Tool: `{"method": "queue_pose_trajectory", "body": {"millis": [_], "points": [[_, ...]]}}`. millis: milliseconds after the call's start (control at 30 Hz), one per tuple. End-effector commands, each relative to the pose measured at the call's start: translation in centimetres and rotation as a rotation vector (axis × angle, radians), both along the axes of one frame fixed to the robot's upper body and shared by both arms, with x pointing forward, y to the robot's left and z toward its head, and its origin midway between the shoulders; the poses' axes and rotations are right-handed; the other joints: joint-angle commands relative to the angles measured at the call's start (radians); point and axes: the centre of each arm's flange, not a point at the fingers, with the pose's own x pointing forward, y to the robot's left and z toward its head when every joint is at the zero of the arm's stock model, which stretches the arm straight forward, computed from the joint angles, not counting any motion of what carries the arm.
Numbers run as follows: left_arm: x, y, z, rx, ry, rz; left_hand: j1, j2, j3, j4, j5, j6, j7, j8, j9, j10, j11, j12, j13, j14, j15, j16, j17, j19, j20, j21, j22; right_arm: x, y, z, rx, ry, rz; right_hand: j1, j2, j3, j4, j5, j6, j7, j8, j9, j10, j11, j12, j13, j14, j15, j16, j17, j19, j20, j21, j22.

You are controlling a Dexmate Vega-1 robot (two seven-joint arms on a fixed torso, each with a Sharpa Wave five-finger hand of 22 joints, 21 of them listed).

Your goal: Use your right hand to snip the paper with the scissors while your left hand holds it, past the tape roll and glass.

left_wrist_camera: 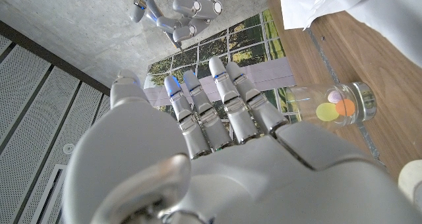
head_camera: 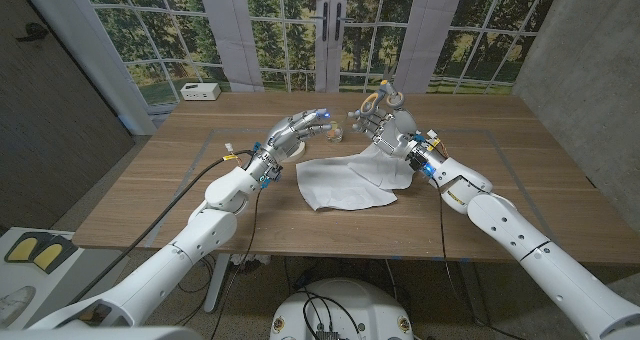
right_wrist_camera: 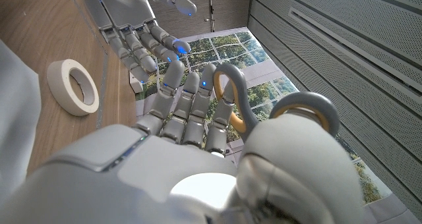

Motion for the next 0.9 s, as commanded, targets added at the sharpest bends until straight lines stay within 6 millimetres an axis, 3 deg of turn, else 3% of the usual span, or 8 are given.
{"method": "queue_pose_trajectory", "body": {"millis": [33, 233, 433, 567, 900], "points": [[0.03, 0.19, -0.14, 0.001, 0.002, 0.005, 0.003, 0.010, -0.010, -0.002, 0.006, 0.015, 0.000, -0.001, 0.000, 0.013, -0.002, -0.004, 0.003, 0.013, -0.117, -0.004, 0.005, 0.002, -0.007, -0.003, 0.002, -0.26, 0.08, -0.07, -0.002, -0.007, -0.002, -0.010, -0.002, -0.006, 0.001, 0.004, 0.016, -0.004, 0.003, -0.002, 0.029, -0.014, -0.008, -0.022, 0.011, -0.087, -0.006, -0.004, -0.003, 0.000, -0.007, 0.003], [-0.03, 0.40, -0.40, -0.002, 0.007, 0.009, 0.003, 0.011, -0.012, -0.002, 0.006, 0.017, -0.001, -0.001, 0.000, 0.014, -0.002, -0.005, 0.003, 0.014, -0.116, -0.004, 0.006, 0.002, -0.008, -0.003, 0.002, -0.24, 0.21, 0.00, -0.017, -0.012, -0.012, 0.009, 0.006, 0.003, -0.010, 0.009, 0.029, -0.014, 0.030, 0.023, 0.078, -0.026, -0.015, -0.055, 0.036, -0.097, -0.001, -0.011, 0.004, -0.003, -0.013, 0.003], [0.02, 0.44, -0.59, -0.001, 0.009, 0.012, 0.004, 0.012, -0.014, -0.001, 0.006, 0.019, -0.001, -0.001, 0.000, 0.016, -0.002, -0.005, 0.003, 0.015, -0.116, -0.004, 0.006, 0.002, -0.008, -0.004, 0.002, -0.43, 0.06, 0.22, -0.050, -0.035, -0.043, 0.012, 0.004, 0.003, -0.013, 0.010, 0.024, -0.007, 0.044, 0.043, 0.066, -0.016, -0.036, -0.075, 0.023, -0.085, -0.010, -0.016, 0.007, -0.006, -0.017, 0.003], [0.07, 0.47, -0.63, -0.002, 0.010, 0.013, 0.004, 0.012, -0.015, -0.001, 0.006, 0.020, -0.001, -0.001, 0.000, 0.016, -0.002, -0.005, 0.003, 0.014, -0.116, -0.005, 0.005, 0.002, -0.008, -0.004, 0.002, -0.65, -0.06, 0.26, -0.056, -0.044, -0.048, -0.014, -0.010, -0.010, -0.005, 0.007, 0.030, 0.010, 0.030, 0.012, 0.061, -0.002, -0.059, -0.103, 0.009, -0.065, -0.027, -0.027, 0.004, 0.011, -0.026, 0.002], [0.15, 0.51, -0.64, 0.001, 0.012, 0.014, 0.005, 0.012, -0.017, -0.001, 0.006, 0.021, -0.001, -0.002, 0.000, 0.017, -0.002, -0.006, 0.003, 0.015, -0.116, -0.006, 0.005, 0.002, -0.008, -0.004, 0.002, -0.85, -0.45, -0.11, -0.051, -0.040, -0.051, -0.019, -0.006, -0.009, -0.005, 0.009, -0.016, 0.020, -0.010, -0.033, 0.031, 0.011, -0.100, -0.142, 0.000, -0.052, -0.042, -0.040, 0.003, 0.017, -0.040, 0.002]]}}
